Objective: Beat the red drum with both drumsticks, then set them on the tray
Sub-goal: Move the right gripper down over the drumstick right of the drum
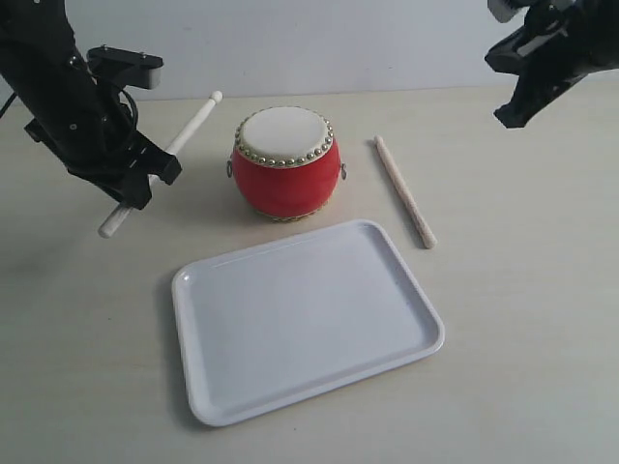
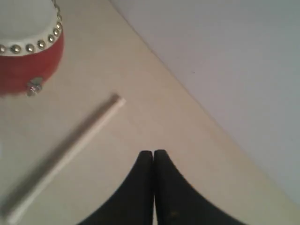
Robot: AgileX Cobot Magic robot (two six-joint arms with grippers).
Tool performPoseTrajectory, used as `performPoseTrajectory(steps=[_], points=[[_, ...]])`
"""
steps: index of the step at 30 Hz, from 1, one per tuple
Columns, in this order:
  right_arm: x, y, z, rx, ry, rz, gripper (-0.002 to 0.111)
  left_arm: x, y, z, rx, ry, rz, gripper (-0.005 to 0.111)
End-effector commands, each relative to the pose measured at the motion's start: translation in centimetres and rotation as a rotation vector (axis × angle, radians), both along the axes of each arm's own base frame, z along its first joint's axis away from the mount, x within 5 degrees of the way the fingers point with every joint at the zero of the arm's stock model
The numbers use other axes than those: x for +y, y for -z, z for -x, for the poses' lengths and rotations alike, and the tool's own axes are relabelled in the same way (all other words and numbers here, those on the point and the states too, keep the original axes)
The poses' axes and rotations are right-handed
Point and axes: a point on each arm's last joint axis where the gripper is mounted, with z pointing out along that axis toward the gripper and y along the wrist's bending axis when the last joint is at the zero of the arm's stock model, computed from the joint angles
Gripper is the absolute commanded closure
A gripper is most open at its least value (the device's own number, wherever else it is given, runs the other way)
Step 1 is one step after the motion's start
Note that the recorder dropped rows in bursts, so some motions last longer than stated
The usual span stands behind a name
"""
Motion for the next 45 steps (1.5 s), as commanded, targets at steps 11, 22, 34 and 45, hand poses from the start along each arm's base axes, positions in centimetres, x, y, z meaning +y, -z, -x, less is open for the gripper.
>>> performPoseTrajectory(steps=[11, 22, 34, 45], points=[[1.9, -2.1, -0.2, 0.765, 0.582, -0.255, 0.108, 0.0, -0.4, 0.1, -0.003, -0.013, 0.020, 0.107], [7.6, 6.4, -4.3, 0.832, 0.675, 0.016, 0.105, 0.0, 0.0, 0.3, 0.004, -0.018, 0.022, 0.107], [8.8, 10.4, -6.8, 0.832, 0.667, -0.039, 0.058, 0.0, -0.1, 0.2, -0.013, -0.019, 0.027, 0.107], [9.1, 13.2, -7.4, 0.833, 0.656, -0.029, 0.058, 0.0, -0.1, 0.2, -0.012, -0.019, 0.027, 0.107]])
